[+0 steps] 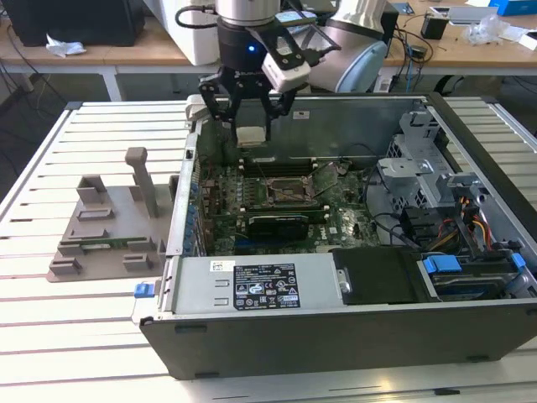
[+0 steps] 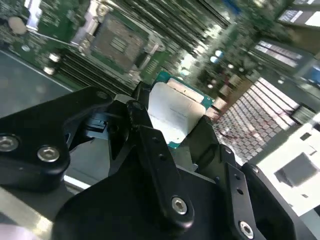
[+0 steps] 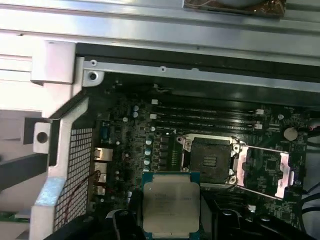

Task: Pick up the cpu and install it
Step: 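Pick up the cpu and move it towards the insertion slot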

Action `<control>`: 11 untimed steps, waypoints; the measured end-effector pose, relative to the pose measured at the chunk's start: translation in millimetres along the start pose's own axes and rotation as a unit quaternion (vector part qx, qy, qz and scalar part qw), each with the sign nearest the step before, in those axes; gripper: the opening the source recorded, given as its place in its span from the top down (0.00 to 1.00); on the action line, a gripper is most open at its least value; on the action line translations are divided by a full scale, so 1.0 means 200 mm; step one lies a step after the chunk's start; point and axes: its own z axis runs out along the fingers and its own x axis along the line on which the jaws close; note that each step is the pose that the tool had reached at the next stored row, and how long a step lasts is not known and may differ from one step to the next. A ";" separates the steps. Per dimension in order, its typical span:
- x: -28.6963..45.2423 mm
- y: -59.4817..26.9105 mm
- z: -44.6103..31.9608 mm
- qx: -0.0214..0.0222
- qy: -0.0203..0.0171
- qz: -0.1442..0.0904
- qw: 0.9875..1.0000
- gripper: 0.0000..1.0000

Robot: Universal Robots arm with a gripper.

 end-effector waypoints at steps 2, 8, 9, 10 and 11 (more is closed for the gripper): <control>-0.075 0.008 0.029 0.000 0.001 0.001 1.000 0.45; -0.178 0.026 0.089 0.000 0.001 0.002 1.000 0.45; -0.192 0.027 0.099 0.000 0.001 0.002 1.000 0.45; -0.207 0.027 0.109 0.000 0.001 0.002 1.000 0.45; -0.227 0.027 0.121 0.000 0.001 0.002 1.000 0.45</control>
